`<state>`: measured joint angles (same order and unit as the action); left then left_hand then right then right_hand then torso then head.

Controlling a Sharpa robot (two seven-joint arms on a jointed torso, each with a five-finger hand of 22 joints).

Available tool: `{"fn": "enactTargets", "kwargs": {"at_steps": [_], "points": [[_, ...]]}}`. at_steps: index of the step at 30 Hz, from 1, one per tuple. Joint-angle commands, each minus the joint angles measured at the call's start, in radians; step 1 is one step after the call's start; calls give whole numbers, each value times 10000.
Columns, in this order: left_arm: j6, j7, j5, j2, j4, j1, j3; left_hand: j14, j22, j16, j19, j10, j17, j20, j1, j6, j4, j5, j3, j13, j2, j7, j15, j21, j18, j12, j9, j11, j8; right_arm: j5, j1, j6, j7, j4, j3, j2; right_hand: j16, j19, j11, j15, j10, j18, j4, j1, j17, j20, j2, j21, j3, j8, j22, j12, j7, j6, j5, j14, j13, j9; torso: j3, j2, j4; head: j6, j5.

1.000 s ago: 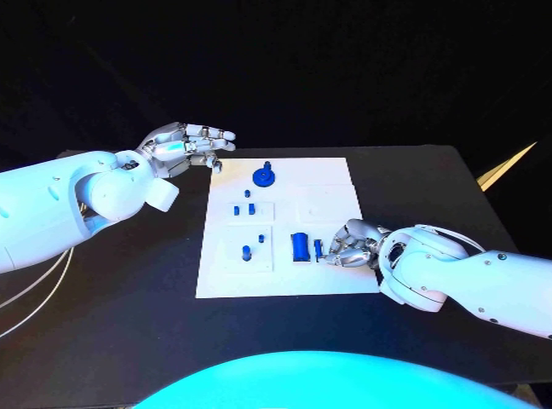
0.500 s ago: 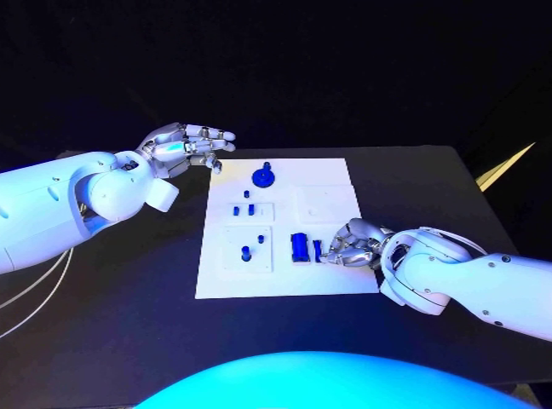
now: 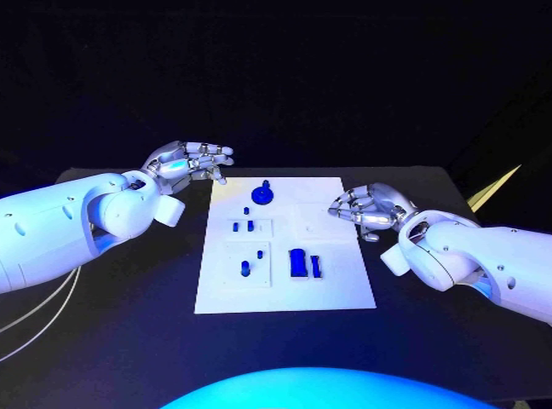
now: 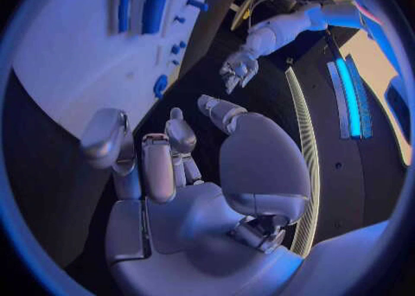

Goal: Assemble the parts on the task board

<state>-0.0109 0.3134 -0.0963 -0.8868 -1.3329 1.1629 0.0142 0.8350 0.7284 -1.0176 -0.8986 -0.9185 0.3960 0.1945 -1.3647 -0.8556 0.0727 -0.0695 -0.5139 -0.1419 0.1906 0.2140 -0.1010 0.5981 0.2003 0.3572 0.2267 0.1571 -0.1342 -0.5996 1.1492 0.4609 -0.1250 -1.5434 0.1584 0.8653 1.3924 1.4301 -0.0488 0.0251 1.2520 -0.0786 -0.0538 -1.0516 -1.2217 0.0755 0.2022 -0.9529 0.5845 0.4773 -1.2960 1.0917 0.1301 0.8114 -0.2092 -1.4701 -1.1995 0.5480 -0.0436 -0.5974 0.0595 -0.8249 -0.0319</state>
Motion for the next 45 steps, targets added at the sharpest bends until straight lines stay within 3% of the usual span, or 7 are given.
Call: {"fn": "enactTargets", "kwargs": {"at_steps": [1, 14, 15, 21, 22, 24, 45], "points": [[-444, 413, 135, 156, 174, -57, -3, -265, -303, 572, 472, 212, -349, 32, 10, 20, 28, 20, 15, 145, -5, -12, -23, -463, -214, 129, -109, 30, -238, 1113, 120, -179, -870, 674, -37, -216, -441, -545, -50, -36, -791, -384, 55, -198, 536, 42, -14, 941, -635, -224, -718, -648, 68, -105, -151, 71, 487, -63, -32, 193, 23, 238, -58], [-2111, 2143, 1123, 1475, 1780, -418, -5, -1222, -4234, 7323, 1713, -305, -2321, 962, -5, 16, 303, 31, 41, 789, 17, -733, -605, -5319, -442, -2576, -439, 78, -262, 4483, 328, -1814, -2883, 4879, -263, -1957, -10060, -5336, -1238, -1570, -3886, -1049, 441, -1827, 8241, 1676, -81, 8916, -300, -1057, 6794, -7693, 867, -1088, 917, 5619, 8883, -1573, 57, 506, -153, 1122, -174], [-1999, 2005, 996, 1374, 1669, -391, 4, -8350, -7284, 10176, 8986, 9185, -3960, -1945, 4094, 8556, -727, 695, 5139, 1419, -1906, -2140, 1010, -5981, -2003, -3572, -2267, -1571, 1342, 4312, 329, -1643, -2713, 4668, -253, -1855, -13924, -14301, 488, -251, -12520, 786, 538, 2010, 12217, -755, -2022, 9529, -5845, -4773, 12960, -10917, -1301, -8114, 2092, 14701, 11995, -5480, 15, 435, -101, 937, -128], [-2418, 2009, 993, 1352, 1366, -446, -7, -8350, -7284, 10176, 8986, 9185, -3960, -1945, 5891, 8556, -727, 695, 5139, 1419, -1906, -2140, 1010, -5981, -2003, -3572, -2267, -1571, 1342, 4455, 217, -1240, -2818, 4248, -366, -1770, -13924, -14301, 488, -251, -12520, 786, 538, 3482, 12217, -755, -2022, 9529, -5845, -4773, 12960, -10917, -1301, -8114, 2092, 14701, 11995, -5480, 83, 451, -180, 1147, -57], [-2560, 2011, 993, 1344, 1263, -465, -10, -8350, -7284, 10176, 8986, 9185, -3960, -1945, 6216, 8556, -727, 695, 5139, 1419, -1906, -2140, 1010, -5981, -2003, -3572, -2267, -1571, 1342, 4504, 179, -1104, -2854, 4107, -405, -1741, -13924, -14301, 488, -251, -12520, 786, 538, 10516, 12217, -755, -2022, 9529, -5845, -4773, 12960, -10917, -1301, -8114, 2092, 14701, 11995, -5480, 106, 456, -207, 1218, -33], [-2894, 2015, 991, 1325, 1022, -509, -19, -8350, -7284, 10176, 8986, 9185, -3960, -1945, 13647, 8556, -727, 695, 5139, 1419, -1906, -2140, 1010, -5981, -2003, -3572, -2267, -1571, 1342, 4618, 89, -783, -2938, 3772, -495, -1673, -13924, -14301, 488, -251, -12520, 786, 538, 10516, 12217, -755, -2022, 9529, -5845, -4773, 12960, -10917, -1301, -8114, 2092, 14701, 11995, -5480, 159, 468, -270, 1385, 24], [-7566, 2066, 963, 1070, -2353, -1126, -141, -8350, -7284, 10176, 8986, 9185, -3960, -1945, 13647, 8556, -727, 695, 5139, 1419, -1906, -2140, 1010, -5981, -2003, -3572, -2267, -1571, 1342, 5996, -992, 3091, -3950, -266, -1584, -853, -13924, -14301, 488, -251, -12520, 786, 538, 10516, 12217, -755, -2022, 9529, -5845, -4773, 12960, -10917, -1301, -8114, 2092, 14701, 11995, -5480, 436, 532, -595, 2249, 319]]}}
